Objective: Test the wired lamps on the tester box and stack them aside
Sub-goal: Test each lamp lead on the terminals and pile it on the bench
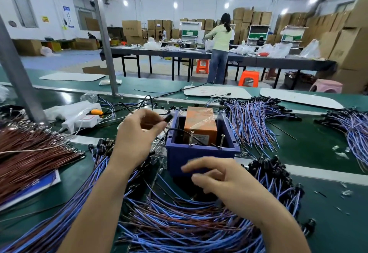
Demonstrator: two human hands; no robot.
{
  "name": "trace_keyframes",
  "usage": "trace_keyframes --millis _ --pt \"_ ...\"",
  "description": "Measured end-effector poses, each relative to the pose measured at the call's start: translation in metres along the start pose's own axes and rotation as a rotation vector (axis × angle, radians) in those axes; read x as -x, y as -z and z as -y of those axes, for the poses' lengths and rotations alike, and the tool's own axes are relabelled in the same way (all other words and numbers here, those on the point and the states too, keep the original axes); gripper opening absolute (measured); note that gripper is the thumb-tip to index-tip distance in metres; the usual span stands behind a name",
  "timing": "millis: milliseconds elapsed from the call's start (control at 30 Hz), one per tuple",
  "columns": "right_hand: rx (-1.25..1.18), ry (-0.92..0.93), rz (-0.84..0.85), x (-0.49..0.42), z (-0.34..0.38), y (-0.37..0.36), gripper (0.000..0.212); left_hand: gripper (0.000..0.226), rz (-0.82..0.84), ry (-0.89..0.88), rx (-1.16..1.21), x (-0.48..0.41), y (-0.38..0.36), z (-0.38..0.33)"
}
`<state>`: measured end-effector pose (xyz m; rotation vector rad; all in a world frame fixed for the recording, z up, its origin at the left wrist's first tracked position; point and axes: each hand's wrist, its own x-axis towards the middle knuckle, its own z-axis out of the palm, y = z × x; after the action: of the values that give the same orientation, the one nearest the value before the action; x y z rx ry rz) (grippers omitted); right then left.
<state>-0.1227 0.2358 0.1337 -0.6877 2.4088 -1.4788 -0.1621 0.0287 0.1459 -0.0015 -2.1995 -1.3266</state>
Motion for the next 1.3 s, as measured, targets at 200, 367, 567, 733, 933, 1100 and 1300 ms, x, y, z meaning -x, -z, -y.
trace_keyframes --millis 200,367,567,733,933,1100,1300 --pt "-0.226 0.149 -0.136 -0.001 0.005 -0.003 0.03 0.018 0.36 -0.027 0.328 0.034 -0.041 -0.039" --pt "-0.513 0.116 -0.456 -0.001 0.002 0.008 0.025 0.03 0.666 0.146 0.36 0.036 -0.041 -0.031" --pt "-0.533 0.036 -0.996 0.008 -0.024 0.038 0.034 0.011 0.793 0.087 0.167 0.02 -0.016 -0.013" --pt "-0.168 -0.153 -1.144 0.022 -0.047 0.058 0.038 0.012 0.751 0.161 -0.032 0.008 0.009 0.006" --pt "0.245 -0.471 -0.89 0.027 -0.053 0.058 0.027 0.018 0.581 0.275 0.249 0.004 0.017 0.007" --pt "0.388 -0.591 -0.525 0.023 -0.028 0.046 0.012 0.018 0.683 0.33 0.546 0.004 0.009 -0.001" --pt "0.053 -0.181 -0.464 0.018 0.012 0.021 0.006 0.023 0.678 0.335 0.598 0.014 -0.006 -0.01"
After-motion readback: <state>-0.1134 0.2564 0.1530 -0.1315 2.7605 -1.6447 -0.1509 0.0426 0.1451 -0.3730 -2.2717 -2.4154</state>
